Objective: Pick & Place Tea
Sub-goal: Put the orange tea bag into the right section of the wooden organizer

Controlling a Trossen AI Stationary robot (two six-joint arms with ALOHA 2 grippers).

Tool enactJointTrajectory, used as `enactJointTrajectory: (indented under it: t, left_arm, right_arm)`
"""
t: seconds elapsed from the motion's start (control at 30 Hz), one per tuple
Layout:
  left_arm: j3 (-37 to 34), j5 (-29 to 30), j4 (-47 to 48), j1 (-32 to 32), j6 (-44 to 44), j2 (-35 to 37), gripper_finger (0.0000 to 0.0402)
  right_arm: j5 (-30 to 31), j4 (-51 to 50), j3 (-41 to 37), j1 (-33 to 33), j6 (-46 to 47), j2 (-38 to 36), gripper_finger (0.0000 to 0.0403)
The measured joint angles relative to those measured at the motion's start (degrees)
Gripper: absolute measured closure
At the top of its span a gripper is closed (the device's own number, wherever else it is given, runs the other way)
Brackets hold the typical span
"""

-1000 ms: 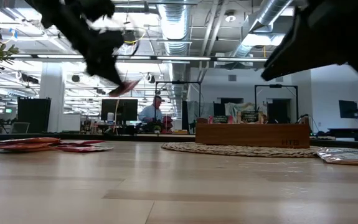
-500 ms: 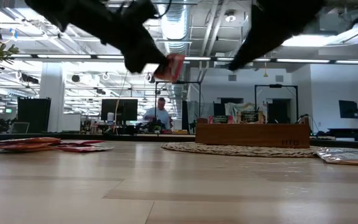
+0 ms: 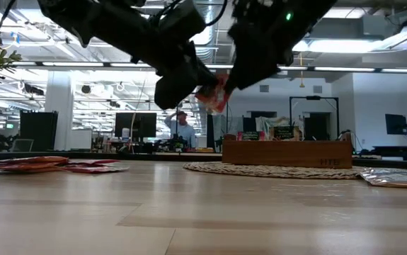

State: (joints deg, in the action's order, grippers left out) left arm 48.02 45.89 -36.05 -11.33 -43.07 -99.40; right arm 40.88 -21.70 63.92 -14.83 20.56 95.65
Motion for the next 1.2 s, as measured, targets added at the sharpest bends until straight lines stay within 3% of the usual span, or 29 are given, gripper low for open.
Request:
enactJointTrajectory:
  t: [0.23, 0.53, 0.63, 0.77, 0.83, 0.9, 1.0, 1.1, 1.2]
  left_arm:
    - [0.64, -0.81, 1.50, -1.47, -0.02, 0.00, 0.0401]
    - [0.62, -1.12, 1.29, -1.55, 0.20, 0.09, 0.0391]
    - [0.60, 0.86, 1.48, -1.55, 0.22, 0.81, 0.0360]
    - [0.64, 11.26, 1.78, -1.23, 1.65, 3.34, 0.0291]
    - [0.62, 12.36, 6.77, -0.56, 5.21, 5.21, 0.0252]
    - [0.66, 7.98, 12.42, 0.49, 11.24, 6.70, 0.0218]
    - [0.57, -7.03, 18.89, 2.69, 19.57, 7.92, 0.0188]
    - [0.55, -21.96, 16.63, 4.77, 23.32, 7.47, 0.0181]
    - [0.62, -28.56, 8.34, 6.18, 26.22, 5.88, 0.0183]
  right_arm:
    - [2.52, 4.87, 0.02, -1.07, -6.00, 2.30, 0.0215]
    - [-0.57, 5.08, 0.07, -0.81, -5.94, 1.98, 0.0389]
    - [-0.07, 3.63, 0.08, -0.91, -2.94, 2.14, 0.0385]
    - [2.06, 2.01, -3.96, -2.54, 0.72, 1.63, 0.0396]
    - [2.92, 2.90, -6.72, -3.71, 3.49, -0.13, 0.0394]
    - [4.10, 4.70, -9.81, -5.11, 5.29, -2.80, 0.0390]
    - [7.17, 8.76, -15.28, -8.01, 6.35, -7.87, 0.0395]
    - [10.84, 16.44, -20.51, -11.22, 3.41, -13.92, 0.0398]
    - [13.52, 27.07, -25.74, -14.08, -3.24, -17.89, 0.0392]
